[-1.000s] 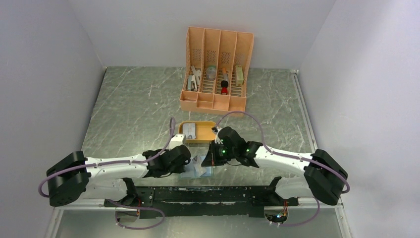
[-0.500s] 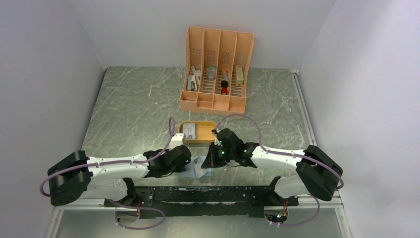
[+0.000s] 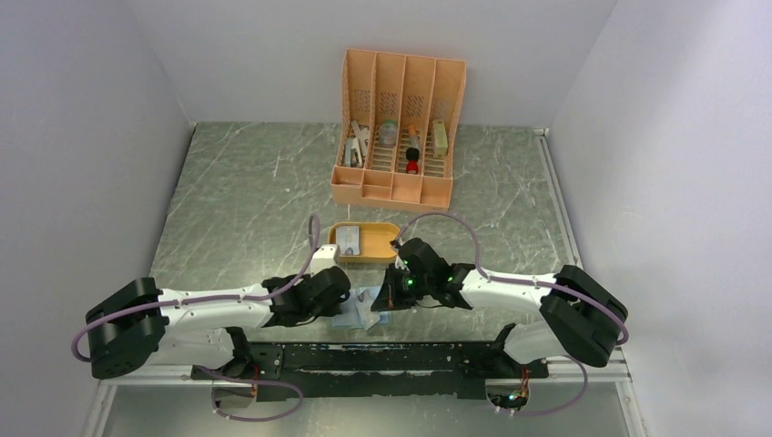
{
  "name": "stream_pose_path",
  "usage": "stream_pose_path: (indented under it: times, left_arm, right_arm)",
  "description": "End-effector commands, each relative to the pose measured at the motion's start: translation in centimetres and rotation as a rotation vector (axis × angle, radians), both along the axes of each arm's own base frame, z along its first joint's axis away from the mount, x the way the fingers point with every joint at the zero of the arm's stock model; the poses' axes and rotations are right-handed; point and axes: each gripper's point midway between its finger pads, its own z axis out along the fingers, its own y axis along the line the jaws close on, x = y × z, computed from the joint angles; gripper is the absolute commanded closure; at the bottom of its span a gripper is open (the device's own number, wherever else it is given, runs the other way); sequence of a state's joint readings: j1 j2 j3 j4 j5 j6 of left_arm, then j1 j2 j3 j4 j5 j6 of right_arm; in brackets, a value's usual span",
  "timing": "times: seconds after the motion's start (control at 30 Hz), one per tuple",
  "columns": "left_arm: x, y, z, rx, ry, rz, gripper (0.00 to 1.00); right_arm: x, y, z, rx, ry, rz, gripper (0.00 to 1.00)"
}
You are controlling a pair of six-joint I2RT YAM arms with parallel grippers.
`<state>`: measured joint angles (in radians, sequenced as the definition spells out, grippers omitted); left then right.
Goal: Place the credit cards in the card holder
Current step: Insert the credit card into the card holder.
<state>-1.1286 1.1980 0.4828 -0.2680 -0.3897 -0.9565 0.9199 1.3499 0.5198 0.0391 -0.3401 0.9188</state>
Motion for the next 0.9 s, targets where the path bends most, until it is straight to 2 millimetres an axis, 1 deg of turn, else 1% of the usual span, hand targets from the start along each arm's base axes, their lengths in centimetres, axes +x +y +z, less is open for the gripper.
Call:
stream_pose_path:
  times: [0.0, 0.3, 0.47, 0.57, 0.87]
  left_arm:
    - [-0.6, 1.5, -1.0, 0.05, 0.016, 0.006, 0.95]
    - [-0.7, 1.3, -0.8, 0.048, 0.021, -0.002, 0.95]
    - [-0.7, 1.3, -0.9, 0.052, 0.024, -0.002, 0.95]
    - [-0.7, 1.3, -0.8, 0.053, 0.023, -0.002, 0.95]
    - [-0.8, 1.5, 0.8, 0.036, 0.018, -0.003, 0.93]
  right_arm:
    - [0.3, -0.1, 0.0, -0.003, -0.013, -0.009, 1.0]
    - [-0.4, 1.0, -0.2, 0.04, 0.014, 0.042, 1.0]
    - [-0.4, 1.5, -0.1, 0.061, 0.013, 0.048, 1.0]
    - [-0.2, 1.6, -0.4, 0.052, 0.017, 0.04, 1.0]
    - [0.5, 1.4, -1.7, 0.035, 0.019, -0.021, 1.0]
